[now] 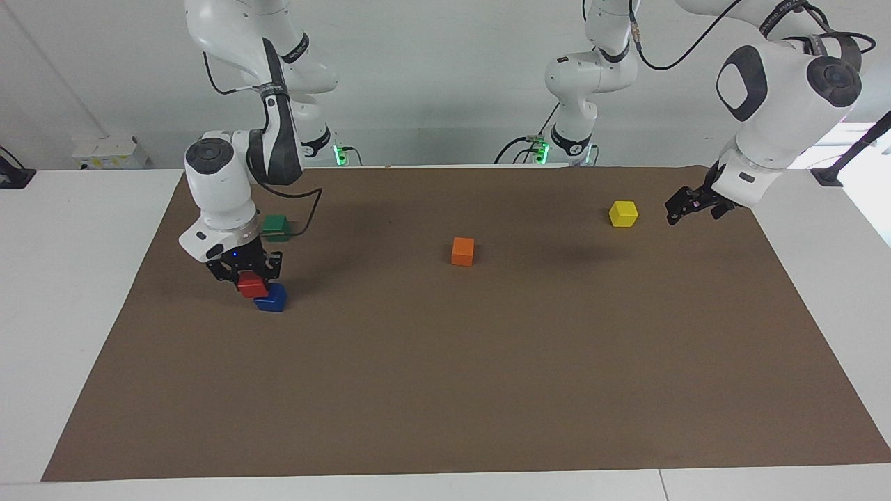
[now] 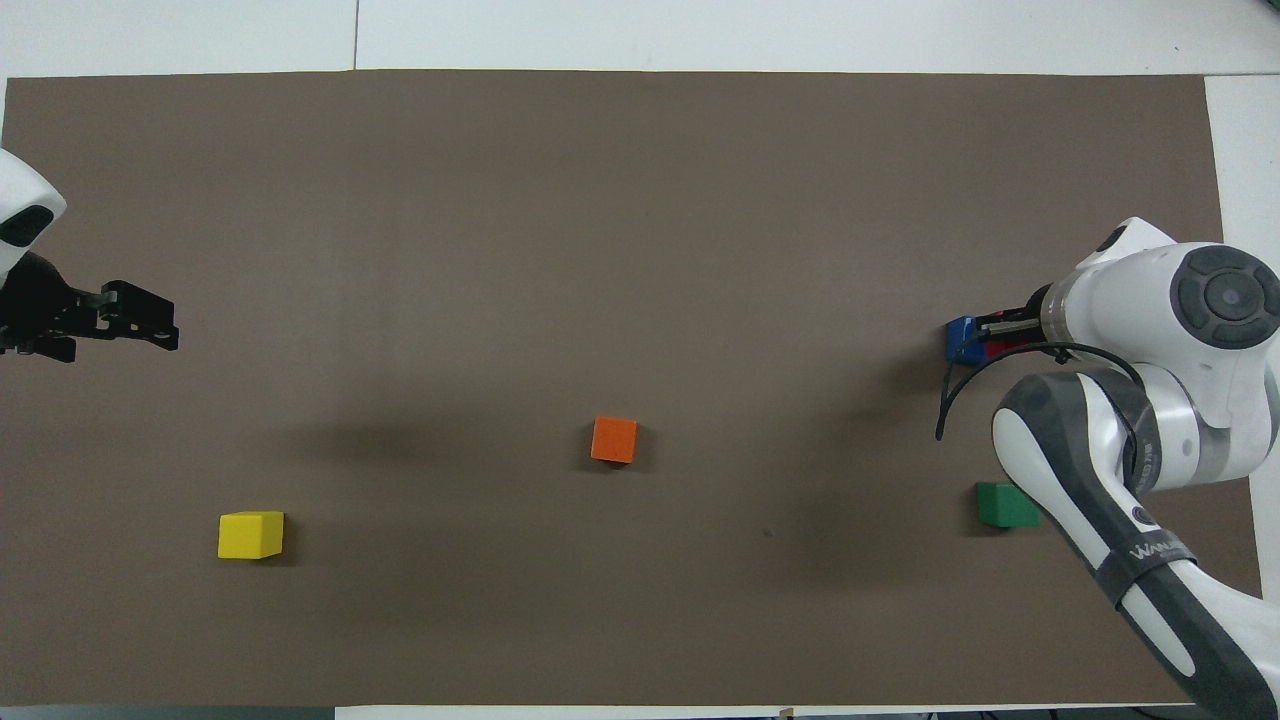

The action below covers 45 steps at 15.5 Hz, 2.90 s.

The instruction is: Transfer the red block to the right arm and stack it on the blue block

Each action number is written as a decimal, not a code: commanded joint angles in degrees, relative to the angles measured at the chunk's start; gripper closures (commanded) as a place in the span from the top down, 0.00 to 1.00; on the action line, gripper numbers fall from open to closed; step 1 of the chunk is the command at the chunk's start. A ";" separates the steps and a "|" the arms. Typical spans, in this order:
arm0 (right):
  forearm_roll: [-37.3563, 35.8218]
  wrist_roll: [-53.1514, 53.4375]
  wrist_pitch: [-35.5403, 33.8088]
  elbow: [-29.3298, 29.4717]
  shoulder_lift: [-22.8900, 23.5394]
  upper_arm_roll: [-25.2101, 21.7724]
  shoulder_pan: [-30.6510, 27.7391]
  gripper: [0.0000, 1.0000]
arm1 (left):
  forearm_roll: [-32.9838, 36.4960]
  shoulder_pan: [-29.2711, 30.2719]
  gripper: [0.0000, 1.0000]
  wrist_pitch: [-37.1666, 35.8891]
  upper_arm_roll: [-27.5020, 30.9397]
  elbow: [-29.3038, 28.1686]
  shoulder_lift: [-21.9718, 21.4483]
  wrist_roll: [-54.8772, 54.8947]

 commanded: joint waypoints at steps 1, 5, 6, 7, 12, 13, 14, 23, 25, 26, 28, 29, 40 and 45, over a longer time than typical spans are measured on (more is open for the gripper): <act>-0.48 1.56 1.10 -0.34 -0.21 0.66 -0.57 0.00 | -0.19 -1.22 1.00 -3.51 0.71 -0.16 -2.52 1.16; -0.04 1.82 1.36 -0.34 -0.12 0.74 -0.65 0.00 | -0.19 -1.31 1.00 -2.82 0.80 -0.16 -2.62 0.81; 1.35 1.82 1.45 -0.34 -0.03 0.74 -0.57 0.00 | -0.19 -1.31 1.00 -2.46 0.72 -0.07 -2.62 0.98; 2.93 1.74 1.45 -0.25 -0.03 0.74 -0.48 0.00 | -0.19 -1.31 1.00 -2.20 0.63 0.28 -2.44 0.89; 5.05 -0.81 3.19 -0.87 0.23 0.74 -0.65 0.00 | -0.46 -1.39 1.00 -1.85 0.36 0.72 -2.53 0.63; 5.14 -0.99 3.73 -1.39 0.67 0.74 -0.92 0.00 | -0.54 -1.39 1.00 -1.84 0.36 0.98 -2.62 0.63; 5.14 -1.08 4.08 -1.74 0.94 0.74 -1.09 0.00 | -0.46 -1.39 1.00 -1.84 0.28 0.90 -2.62 0.63; 5.49 -0.55 2.43 -0.79 0.94 0.74 -0.65 1.00 | -1.69 -1.31 1.00 -0.26 0.71 0.98 -3.41 0.98; 5.41 -0.64 -3.44 2.28 0.50 0.74 -0.48 1.00 | -1.69 -1.31 1.00 0.26 0.71 1.16 -3.84 1.07; 5.49 -0.90 -8.08 5.25 0.32 0.83 -0.39 1.00 | -1.69 -1.39 1.00 1.05 0.37 1.94 -3.93 1.07; 5.49 -1.08 -15.83 10.71 -0.03 1.01 -0.22 1.00 | -1.69 -1.39 1.00 2.19 0.19 2.04 -4.02 0.98; 5.49 -1.16 -18.56 12.39 -0.46 1.62 -0.30 1.00 | -1.69 -1.39 1.00 2.20 0.10 2.13 -3.94 0.89; 9.36 -7.31 -48.01 29.62 -6.62 1.54 -1.53 1.00 | -1.69 -0.61 1.00 2.11 0.45 1.34 -5.17 0.72; 9.45 -7.23 -49.97 34.38 -5.30 0.31 -1.80 1.00 | -1.69 -0.51 1.00 2.11 0.54 1.34 -5.17 0.72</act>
